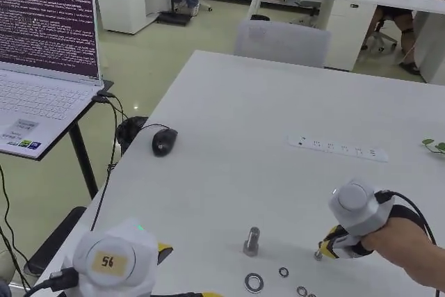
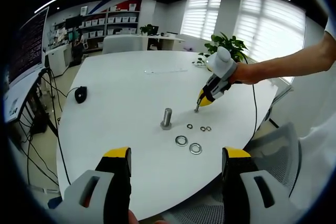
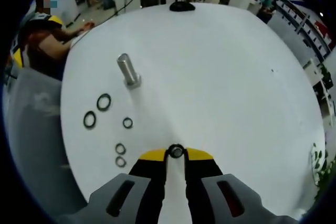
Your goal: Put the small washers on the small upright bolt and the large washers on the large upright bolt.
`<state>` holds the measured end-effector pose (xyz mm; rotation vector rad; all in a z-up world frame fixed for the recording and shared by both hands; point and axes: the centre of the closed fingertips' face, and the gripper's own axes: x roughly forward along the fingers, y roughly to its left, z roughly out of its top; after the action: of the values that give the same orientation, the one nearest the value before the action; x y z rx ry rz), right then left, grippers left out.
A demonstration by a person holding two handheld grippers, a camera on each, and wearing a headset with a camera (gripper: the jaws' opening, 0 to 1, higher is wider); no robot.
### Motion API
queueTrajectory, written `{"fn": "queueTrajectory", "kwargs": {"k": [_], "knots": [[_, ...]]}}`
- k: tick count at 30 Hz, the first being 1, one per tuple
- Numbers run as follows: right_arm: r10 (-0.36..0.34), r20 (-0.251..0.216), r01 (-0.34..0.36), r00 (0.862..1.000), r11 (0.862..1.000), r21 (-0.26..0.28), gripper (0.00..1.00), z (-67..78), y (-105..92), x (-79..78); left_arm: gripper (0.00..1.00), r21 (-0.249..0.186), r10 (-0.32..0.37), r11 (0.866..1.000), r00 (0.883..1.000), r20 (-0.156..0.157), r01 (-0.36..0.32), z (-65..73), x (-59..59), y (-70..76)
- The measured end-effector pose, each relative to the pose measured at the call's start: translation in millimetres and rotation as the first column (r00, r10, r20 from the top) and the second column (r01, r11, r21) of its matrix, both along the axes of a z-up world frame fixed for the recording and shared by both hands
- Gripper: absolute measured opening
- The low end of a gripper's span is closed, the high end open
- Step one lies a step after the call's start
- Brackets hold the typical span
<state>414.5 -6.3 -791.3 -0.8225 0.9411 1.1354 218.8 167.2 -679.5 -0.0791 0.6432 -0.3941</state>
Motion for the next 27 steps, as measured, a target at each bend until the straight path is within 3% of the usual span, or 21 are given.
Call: {"fn": "queueTrajectory", "kwargs": {"k": [7, 16, 27], "knots": [[-0.001, -0.009, 0.001, 1.000, 1.000, -0.005, 0.14, -14.9, 1.9, -1.3, 0.70, 0.001, 0.009, 1.000, 1.000, -0.004, -0.009, -1.0, -1.5, 3.1], [-0.009, -0.023, 0.009, 1.000, 1.000, 0.003, 0.14, -23.0, -0.7, -1.7, 0.70, 0.000, 0.023, 1.000, 1.000, -0.012, -0.023, -3.2, -3.4, 6.9], [-0.051, -0.033, 0.052, 0.998, 0.997, 0.051, 0.19, -15.5, -14.6, -7.1, 0.70, -0.007, 0.014, 1.000, 1.000, -0.013, -0.014, -5.9, -2.6, -0.3]]}}
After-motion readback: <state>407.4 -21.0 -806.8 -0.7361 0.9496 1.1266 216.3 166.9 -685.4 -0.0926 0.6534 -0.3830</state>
